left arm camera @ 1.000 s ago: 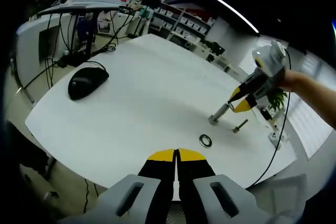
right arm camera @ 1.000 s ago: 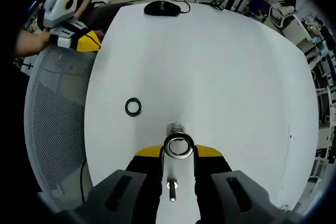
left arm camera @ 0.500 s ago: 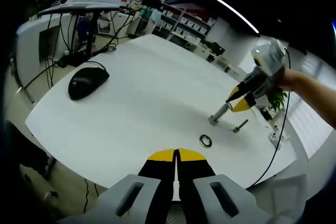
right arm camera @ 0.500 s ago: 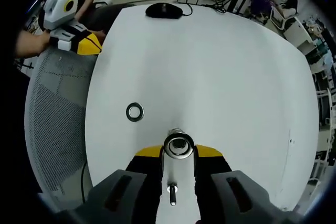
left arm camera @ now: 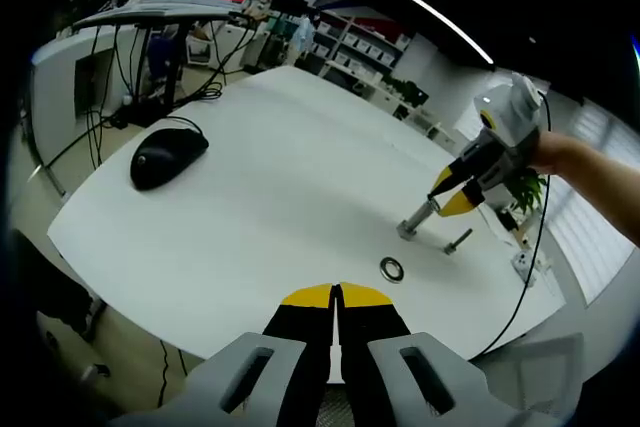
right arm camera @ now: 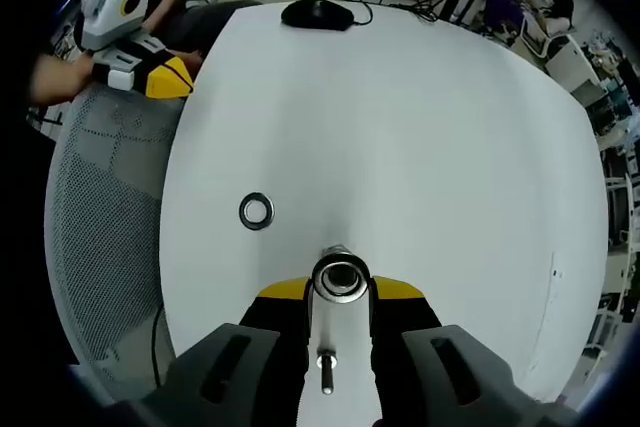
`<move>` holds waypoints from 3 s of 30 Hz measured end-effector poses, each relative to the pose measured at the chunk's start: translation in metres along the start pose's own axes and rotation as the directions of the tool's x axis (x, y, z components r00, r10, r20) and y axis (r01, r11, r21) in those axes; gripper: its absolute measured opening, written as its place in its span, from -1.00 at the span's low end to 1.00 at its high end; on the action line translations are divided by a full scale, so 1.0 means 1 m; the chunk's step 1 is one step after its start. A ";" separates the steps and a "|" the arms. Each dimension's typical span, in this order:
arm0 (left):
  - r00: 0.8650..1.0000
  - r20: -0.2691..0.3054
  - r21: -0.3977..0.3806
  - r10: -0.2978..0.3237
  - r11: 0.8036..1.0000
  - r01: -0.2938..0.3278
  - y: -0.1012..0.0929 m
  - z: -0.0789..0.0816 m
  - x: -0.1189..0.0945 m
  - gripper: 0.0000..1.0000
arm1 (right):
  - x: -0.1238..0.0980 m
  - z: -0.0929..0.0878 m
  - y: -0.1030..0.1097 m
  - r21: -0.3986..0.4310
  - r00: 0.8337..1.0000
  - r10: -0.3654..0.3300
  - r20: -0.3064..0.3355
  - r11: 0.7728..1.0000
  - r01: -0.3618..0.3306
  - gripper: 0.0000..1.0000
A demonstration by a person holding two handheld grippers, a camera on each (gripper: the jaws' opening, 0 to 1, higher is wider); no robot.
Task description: Place the washer onto the threaded stud by aligning its center hole with the stud, sliding it down to the base, and recovering from edge contact or off-axis alignment until the washer reaches the visible bottom stop.
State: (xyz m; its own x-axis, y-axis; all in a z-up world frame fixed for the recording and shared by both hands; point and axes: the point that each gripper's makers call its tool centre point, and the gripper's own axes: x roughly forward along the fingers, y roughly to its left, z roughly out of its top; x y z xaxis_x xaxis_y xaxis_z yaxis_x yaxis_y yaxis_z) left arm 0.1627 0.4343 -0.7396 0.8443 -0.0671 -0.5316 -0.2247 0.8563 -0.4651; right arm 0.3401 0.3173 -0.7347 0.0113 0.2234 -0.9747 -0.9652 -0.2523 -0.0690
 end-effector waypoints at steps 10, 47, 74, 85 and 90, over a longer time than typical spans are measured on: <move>1.000 0.002 -0.001 -0.001 1.000 0.001 0.000 0.000 0.001 -1.00 | 0.006 0.000 -0.001 0.000 1.000 0.006 -0.013 1.000 -0.006 -0.54; 1.000 0.002 -0.005 -0.002 1.000 0.002 0.001 0.001 0.001 -1.00 | 0.041 -0.012 0.003 0.006 0.999 0.001 -0.045 1.000 -0.001 -0.54; 1.000 0.001 -0.004 -0.006 1.000 0.006 0.001 0.000 0.001 -1.00 | 0.033 -0.025 0.004 0.044 0.998 -0.027 -0.052 0.999 0.029 -0.85; 1.000 0.003 -0.004 -0.006 1.000 0.006 0.001 0.001 0.001 -1.00 | 0.019 -0.027 0.010 0.091 0.998 -0.052 -0.025 0.994 0.054 -0.76; 1.000 -0.001 -0.004 -0.006 1.000 0.006 0.001 0.000 0.001 -1.00 | 0.012 -0.030 0.015 0.120 0.998 -0.056 0.003 0.991 0.055 -0.73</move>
State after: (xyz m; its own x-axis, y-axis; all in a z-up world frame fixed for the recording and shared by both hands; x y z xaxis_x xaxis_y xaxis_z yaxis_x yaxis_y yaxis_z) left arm 0.1630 0.4349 -0.7405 0.8452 -0.0726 -0.5295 -0.2217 0.8538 -0.4710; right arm 0.3333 0.2884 -0.7541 0.0644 0.2403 -0.9686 -0.9875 -0.1244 -0.0966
